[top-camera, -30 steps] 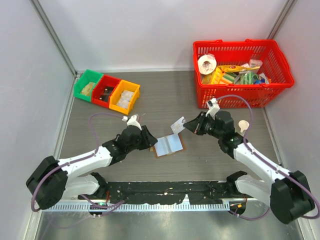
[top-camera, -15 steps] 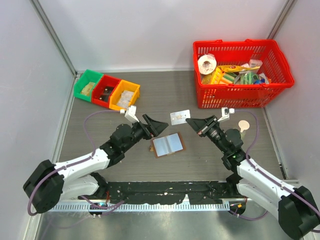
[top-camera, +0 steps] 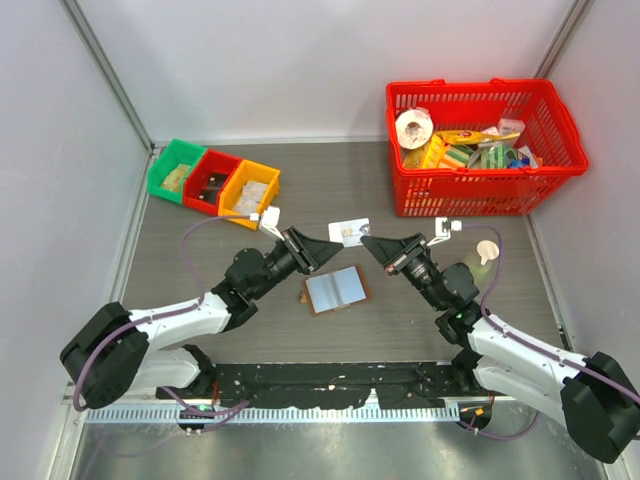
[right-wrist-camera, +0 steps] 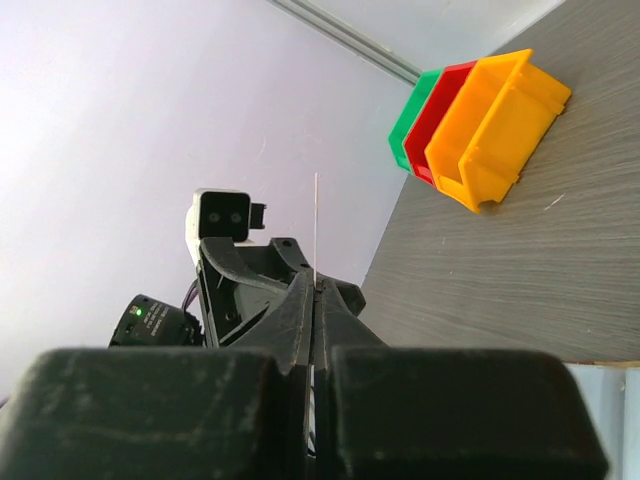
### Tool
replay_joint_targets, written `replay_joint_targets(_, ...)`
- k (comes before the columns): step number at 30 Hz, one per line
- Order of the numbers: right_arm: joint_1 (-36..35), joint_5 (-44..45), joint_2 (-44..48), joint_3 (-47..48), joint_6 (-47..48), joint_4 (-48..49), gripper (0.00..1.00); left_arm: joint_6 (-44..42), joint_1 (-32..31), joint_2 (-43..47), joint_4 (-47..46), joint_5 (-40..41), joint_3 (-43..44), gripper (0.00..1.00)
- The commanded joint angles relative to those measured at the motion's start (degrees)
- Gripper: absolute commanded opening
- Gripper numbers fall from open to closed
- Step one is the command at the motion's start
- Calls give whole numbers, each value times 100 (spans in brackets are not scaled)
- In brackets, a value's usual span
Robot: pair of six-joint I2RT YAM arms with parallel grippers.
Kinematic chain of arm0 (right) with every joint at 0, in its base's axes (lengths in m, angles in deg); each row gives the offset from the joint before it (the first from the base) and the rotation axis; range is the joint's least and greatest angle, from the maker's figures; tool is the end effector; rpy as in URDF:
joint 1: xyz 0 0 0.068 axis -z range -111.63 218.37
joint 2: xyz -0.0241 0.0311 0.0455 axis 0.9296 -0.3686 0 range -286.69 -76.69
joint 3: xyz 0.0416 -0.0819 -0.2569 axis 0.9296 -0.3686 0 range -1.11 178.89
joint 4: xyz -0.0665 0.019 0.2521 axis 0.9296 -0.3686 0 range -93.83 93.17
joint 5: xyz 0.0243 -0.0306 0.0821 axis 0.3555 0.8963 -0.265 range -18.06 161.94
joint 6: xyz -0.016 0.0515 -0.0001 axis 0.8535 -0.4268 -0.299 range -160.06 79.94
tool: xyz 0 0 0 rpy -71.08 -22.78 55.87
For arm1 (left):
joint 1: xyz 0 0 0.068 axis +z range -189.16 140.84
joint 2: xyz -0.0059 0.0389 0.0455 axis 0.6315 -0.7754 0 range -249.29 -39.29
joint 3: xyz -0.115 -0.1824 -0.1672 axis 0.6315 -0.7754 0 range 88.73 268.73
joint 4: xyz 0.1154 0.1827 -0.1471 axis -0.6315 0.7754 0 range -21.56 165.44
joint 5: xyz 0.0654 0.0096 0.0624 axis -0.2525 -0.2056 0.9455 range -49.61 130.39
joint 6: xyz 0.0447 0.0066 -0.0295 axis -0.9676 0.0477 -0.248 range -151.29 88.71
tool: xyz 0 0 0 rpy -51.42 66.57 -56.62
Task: Take the credit cards out of the card holder
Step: Pick up the credit card from the card holder, then place the credit card in the storage box.
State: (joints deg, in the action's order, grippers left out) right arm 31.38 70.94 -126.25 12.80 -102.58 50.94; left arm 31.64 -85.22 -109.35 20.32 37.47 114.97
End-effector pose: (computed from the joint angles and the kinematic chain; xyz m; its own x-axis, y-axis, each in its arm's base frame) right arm 0.1514 0.1148 0.2435 -0.4683 0.7577 -0.4545 -0.4328 0.2517 0.8656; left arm 0.1773 -0.1867 0.2436 -0.6481 -0.6091 -0.4571 0.3896 0.2506 -0.8862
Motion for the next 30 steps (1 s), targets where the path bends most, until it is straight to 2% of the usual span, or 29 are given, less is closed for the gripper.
replay_joint_targets(1,-89,319,-97,-11,29,531,1,-45,-17,-16,-760,-43,110,23)
replay_joint_targets(3,-98,293,-141,-29,38,549,1,-106,-8,36,-752,19,83,3)
replay_joint_targets(4,-98,284,-142,-38,56,549,3,-158,18,80,-673,28,83,0)
replay_joint_targets(6,-89,275,-150,-64,117,541,12,-220,132,159,-445,-24,92,0)
replay_joint_targets(8,-89,310,-80,-73,214,401,31,-290,334,291,-234,-217,74,0)
replay_joint_targets(11,-89,354,121,-55,511,-72,47,-501,825,502,441,-673,162,0)
replay_joint_targets(12,-89,389,218,-20,574,-205,55,-632,1010,572,800,-814,232,0)
replay_joint_targets(14,-89,398,350,59,863,-636,66,-992,1431,704,1591,-1192,468,0)
replay_joint_targets(16,-89,416,464,173,1180,-1101,72,-1519,1923,801,2636,-1465,820,0)
replay_joint_targets(20,-89,328,544,402,1856,-2059,77,-2801,2715,740,4789,-1686,1751,0)
replay_joint_targets(24,-80,232,535,463,2331,-2386,78,-3865,3479,267,6644,-1598,2726,0)
replay_joint_targets(30,-89,179,403,613,2902,-2615,79,-4596,4114,-603,7834,-799,3861,0)
